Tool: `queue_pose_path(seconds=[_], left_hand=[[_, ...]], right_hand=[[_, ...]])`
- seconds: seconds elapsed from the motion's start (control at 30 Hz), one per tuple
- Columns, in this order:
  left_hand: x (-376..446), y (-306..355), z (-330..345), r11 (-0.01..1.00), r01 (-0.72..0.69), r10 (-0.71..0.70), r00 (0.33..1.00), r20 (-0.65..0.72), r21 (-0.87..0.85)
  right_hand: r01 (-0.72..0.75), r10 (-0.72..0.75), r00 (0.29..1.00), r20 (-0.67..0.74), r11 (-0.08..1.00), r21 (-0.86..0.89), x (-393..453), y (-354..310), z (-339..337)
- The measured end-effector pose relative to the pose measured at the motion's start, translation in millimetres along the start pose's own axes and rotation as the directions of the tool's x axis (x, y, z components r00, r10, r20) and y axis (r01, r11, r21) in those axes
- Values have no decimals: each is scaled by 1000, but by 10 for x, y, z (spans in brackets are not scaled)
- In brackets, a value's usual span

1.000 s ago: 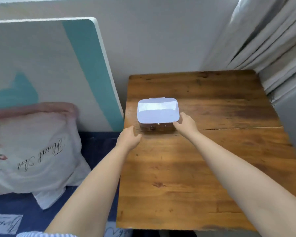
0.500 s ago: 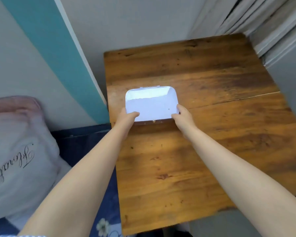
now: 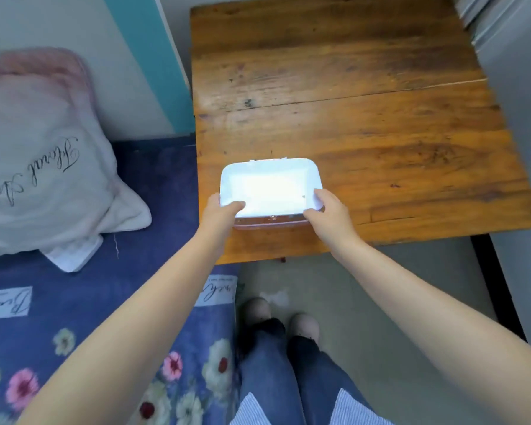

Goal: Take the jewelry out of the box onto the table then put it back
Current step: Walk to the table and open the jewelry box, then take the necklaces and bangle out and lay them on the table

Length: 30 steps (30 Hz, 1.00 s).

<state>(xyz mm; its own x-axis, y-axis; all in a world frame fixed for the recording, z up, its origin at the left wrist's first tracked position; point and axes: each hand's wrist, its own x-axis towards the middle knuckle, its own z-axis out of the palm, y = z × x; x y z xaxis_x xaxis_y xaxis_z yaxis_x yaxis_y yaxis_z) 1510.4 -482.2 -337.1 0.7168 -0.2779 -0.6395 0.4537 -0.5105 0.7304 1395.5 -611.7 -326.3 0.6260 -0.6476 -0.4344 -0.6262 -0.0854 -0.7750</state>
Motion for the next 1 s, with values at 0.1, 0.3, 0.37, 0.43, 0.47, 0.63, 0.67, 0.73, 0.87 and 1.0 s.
queue_pose_path(seconds=[0.1,0.3,0.37,0.43,0.47,0.63,0.67,0.73,0.87,1.0], left_hand=[[-143,71,-83,990,-109,96,986,-136,-89],[58,484,-136,936,-351,350,929,-123,16],[237,482,-132,885,-385,411,910,-50,261],[341,340,-129,741,-401,460,887,28,538],[358,225,-121,638,-408,466,880,95,653],[253,-265,-169,408,-359,424,889,174,840],[241,-302,-184,425,-327,424,896,134,844],[226,-310,-182,379,-288,382,914,135,879],[295,-203,-134,165,-275,327,921,211,947],[285,-92,-141,-27,-384,381,849,365,923]], right_hand=[[55,-49,993,-110,997,58,-61,-57,-109],[148,-119,969,-216,982,121,458,-447,-198],[151,-141,973,-184,988,39,665,-476,-165],[179,-200,969,-143,973,-144,742,-385,-106],[210,-241,965,-106,948,-241,725,-308,-66],[481,-337,876,345,663,-573,398,-1,161],[523,-304,849,432,603,-603,357,14,218],[580,-227,805,548,492,-649,325,5,369],[572,-131,807,576,420,-705,391,-55,646],[512,-107,845,524,446,-734,442,16,741]])
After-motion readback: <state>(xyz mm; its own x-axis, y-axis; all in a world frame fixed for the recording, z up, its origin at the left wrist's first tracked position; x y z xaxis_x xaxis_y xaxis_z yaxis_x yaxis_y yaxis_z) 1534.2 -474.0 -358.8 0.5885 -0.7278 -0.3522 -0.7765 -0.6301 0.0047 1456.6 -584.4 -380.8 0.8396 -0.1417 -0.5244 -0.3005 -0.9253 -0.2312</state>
